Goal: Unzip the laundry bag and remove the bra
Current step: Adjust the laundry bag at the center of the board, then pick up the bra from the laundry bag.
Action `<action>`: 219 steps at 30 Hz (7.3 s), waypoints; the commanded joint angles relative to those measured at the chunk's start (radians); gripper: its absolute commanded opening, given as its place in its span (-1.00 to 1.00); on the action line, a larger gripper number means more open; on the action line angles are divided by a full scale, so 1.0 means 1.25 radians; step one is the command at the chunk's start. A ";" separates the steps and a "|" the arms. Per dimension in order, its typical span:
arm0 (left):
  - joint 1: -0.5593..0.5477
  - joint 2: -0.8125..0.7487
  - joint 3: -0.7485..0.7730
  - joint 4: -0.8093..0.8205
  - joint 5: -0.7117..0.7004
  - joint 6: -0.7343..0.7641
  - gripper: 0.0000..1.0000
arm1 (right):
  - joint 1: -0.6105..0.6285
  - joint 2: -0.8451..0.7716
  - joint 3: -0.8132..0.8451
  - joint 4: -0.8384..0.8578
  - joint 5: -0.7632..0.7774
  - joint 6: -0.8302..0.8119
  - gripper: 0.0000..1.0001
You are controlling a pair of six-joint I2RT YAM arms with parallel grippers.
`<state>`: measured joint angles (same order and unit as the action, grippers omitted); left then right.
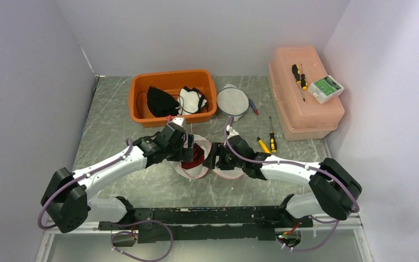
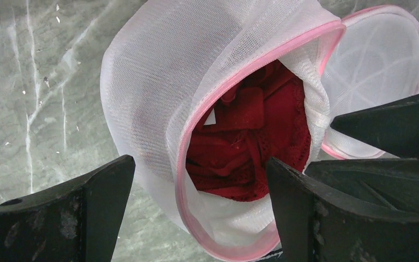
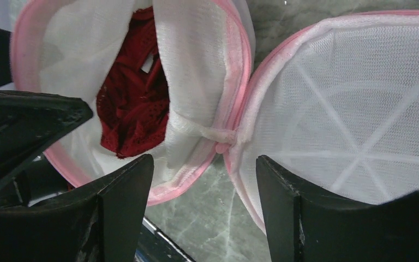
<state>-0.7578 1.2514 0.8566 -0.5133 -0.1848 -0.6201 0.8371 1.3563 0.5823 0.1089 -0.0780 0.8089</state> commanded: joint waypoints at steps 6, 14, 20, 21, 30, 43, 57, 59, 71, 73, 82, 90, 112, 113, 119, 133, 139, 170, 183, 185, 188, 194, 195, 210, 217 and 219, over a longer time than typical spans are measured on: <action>0.002 0.031 0.049 0.059 -0.012 0.066 0.52 | 0.002 -0.183 -0.083 0.005 0.059 0.082 0.57; 0.008 0.070 0.076 0.063 -0.029 0.054 -0.89 | 0.002 -0.310 -0.160 -0.013 0.055 0.194 0.61; 0.006 0.017 0.002 0.120 -0.046 -0.063 -0.95 | 0.019 -0.249 -0.188 0.128 -0.017 0.379 0.65; 0.006 0.001 -0.016 0.131 -0.050 -0.088 -0.95 | 0.033 -0.226 -0.187 0.155 -0.015 0.397 0.66; 0.003 -0.133 -0.127 0.144 -0.085 -0.207 -0.95 | 0.084 -0.105 -0.196 0.200 0.090 0.510 0.76; 0.002 -0.158 -0.169 0.129 -0.053 -0.247 -0.95 | 0.013 -0.106 -0.242 0.153 0.265 0.550 0.79; -0.007 -0.240 -0.209 0.112 -0.001 -0.297 -0.95 | -0.055 -0.192 -0.151 0.148 0.094 0.131 0.61; -0.007 -0.254 -0.215 0.107 -0.004 -0.311 -0.95 | -0.021 -0.198 -0.151 0.179 0.068 0.117 0.58; -0.010 -0.232 -0.217 0.104 0.000 -0.348 -0.95 | 0.004 0.011 -0.109 0.309 -0.048 0.254 0.55; -0.010 -0.243 -0.222 0.097 -0.007 -0.348 -0.95 | 0.004 0.033 -0.124 0.336 -0.041 0.294 0.55; -0.010 -0.257 -0.244 0.080 -0.018 -0.352 -0.95 | -0.006 0.083 -0.158 0.457 -0.004 0.372 0.17; -0.010 -0.267 -0.256 0.067 -0.026 -0.351 -0.95 | -0.013 0.084 -0.191 0.563 -0.024 0.364 0.12; -0.012 -0.276 -0.265 0.061 -0.018 -0.362 -0.95 | -0.038 0.141 -0.213 0.662 -0.060 0.381 -0.71; -0.012 -0.277 -0.265 0.057 -0.018 -0.362 -0.95 | -0.039 0.135 -0.220 0.666 -0.057 0.380 -0.98; -0.012 -0.301 -0.252 0.046 -0.026 -0.350 -0.95 | -0.031 -0.096 -0.149 0.285 0.063 0.135 -1.00; -0.012 -0.262 -0.164 0.228 -0.041 -0.222 -0.95 | 0.035 -0.294 0.061 -0.280 0.343 -0.237 -1.00; -0.016 -0.231 -0.271 0.274 0.003 -0.299 -0.95 | 0.059 -0.344 -0.122 -0.195 0.325 -0.121 -1.00; -0.039 -0.132 -0.287 0.399 0.155 -0.255 -0.95 | 0.140 -0.164 0.104 -0.238 0.245 -0.097 0.32; -0.068 -0.055 -0.292 0.470 0.195 -0.239 -0.95 | 0.131 -0.137 -0.030 -0.184 0.259 -0.015 0.46; -0.076 -0.054 -0.296 0.469 0.191 -0.241 -0.95 | 0.132 -0.143 -0.038 -0.182 0.263 -0.010 0.46; -0.086 -0.057 -0.300 0.469 0.183 -0.241 -0.95 | 0.132 -0.184 -0.046 -0.178 0.278 -0.005 0.47; -0.109 -0.049 -0.289 0.455 0.154 -0.225 -0.95 | 0.132 -0.258 -0.014 -0.189 0.281 -0.014 0.51; -0.114 -0.046 -0.286 0.451 0.150 -0.223 -0.95 | 0.133 -0.252 -0.004 -0.196 0.274 -0.011 0.51; -0.143 -0.048 -0.289 0.447 0.121 -0.234 -0.95 | 0.123 -0.143 0.002 -0.171 0.277 0.071 0.46; -0.148 -0.066 -0.303 0.447 0.111 -0.250 -0.95 | 0.114 -0.120 0.018 -0.161 0.323 0.086 0.05; -0.149 -0.070 -0.305 0.444 0.108 -0.251 -0.95 | 0.103 -0.099 0.026 -0.152 0.316 0.083 0.05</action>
<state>-0.9352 1.1969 0.4778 0.0322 -0.0265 -0.9268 0.9855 1.2015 0.5678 -0.1364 0.2806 0.8993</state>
